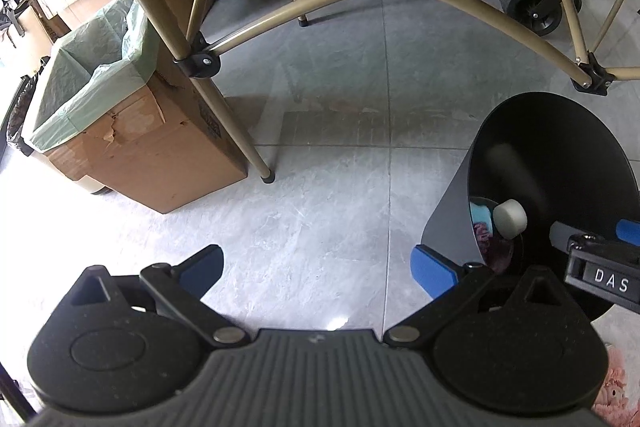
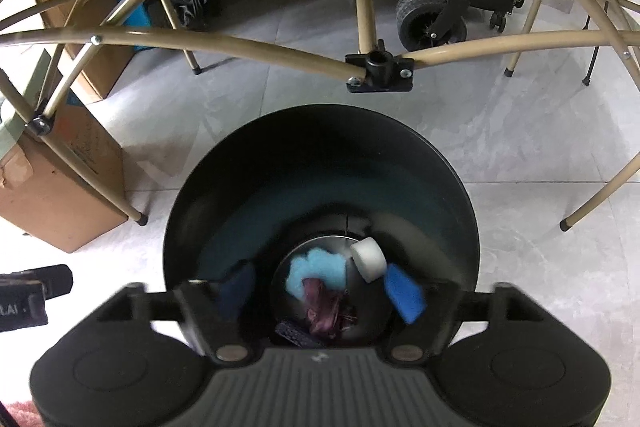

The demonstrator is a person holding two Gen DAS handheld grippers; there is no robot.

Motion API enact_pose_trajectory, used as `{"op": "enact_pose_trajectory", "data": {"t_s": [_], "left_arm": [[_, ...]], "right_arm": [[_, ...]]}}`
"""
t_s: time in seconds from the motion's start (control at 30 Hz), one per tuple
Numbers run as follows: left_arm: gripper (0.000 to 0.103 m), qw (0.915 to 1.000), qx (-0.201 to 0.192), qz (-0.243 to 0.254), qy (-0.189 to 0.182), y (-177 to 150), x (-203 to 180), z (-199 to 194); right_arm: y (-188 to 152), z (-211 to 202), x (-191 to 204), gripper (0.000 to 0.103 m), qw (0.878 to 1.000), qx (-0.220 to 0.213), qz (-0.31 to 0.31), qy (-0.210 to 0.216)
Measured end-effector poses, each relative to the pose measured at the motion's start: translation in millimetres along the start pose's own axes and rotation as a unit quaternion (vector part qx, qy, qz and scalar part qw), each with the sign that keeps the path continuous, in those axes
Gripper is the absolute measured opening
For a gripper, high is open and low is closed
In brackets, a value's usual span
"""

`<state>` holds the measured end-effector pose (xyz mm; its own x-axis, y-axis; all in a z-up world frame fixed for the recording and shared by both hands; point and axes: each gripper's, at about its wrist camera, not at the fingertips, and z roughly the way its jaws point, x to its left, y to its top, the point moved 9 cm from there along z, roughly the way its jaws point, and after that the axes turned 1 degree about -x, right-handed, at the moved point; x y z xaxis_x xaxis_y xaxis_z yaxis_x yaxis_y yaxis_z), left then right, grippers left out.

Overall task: Collect trash
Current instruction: 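Move the right gripper over the bin and open it to drop the pink cloth, then raise both tools from the bin back toward the table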

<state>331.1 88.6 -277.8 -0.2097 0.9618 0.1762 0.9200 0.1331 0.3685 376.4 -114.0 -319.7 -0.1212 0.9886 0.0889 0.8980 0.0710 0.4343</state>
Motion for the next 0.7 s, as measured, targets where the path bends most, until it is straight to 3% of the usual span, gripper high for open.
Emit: {"op": "enact_pose_trajectory", "data": {"t_s": [0.1,0.13,0.7], "left_arm": [[0.102,1.0000,0.001,0.001,0.001,-0.3,-0.6,0.6],[0.102,1.0000,0.000,0.001,0.001,-0.3,-0.6,0.6],[0.102,0.9999,-0.012,0.000,-0.003,0.2,-1.2,-8.0]], "right_arm": [[-2.2,1.9,0.1,0.101,1.000,0.013,0.002,0.003],[-2.6,2.0,0.0,0.102,1.000,0.014,0.005,0.007],[-1.6,-14.8,1.7,0.103,1.000,0.002,0.001,0.013]]}}
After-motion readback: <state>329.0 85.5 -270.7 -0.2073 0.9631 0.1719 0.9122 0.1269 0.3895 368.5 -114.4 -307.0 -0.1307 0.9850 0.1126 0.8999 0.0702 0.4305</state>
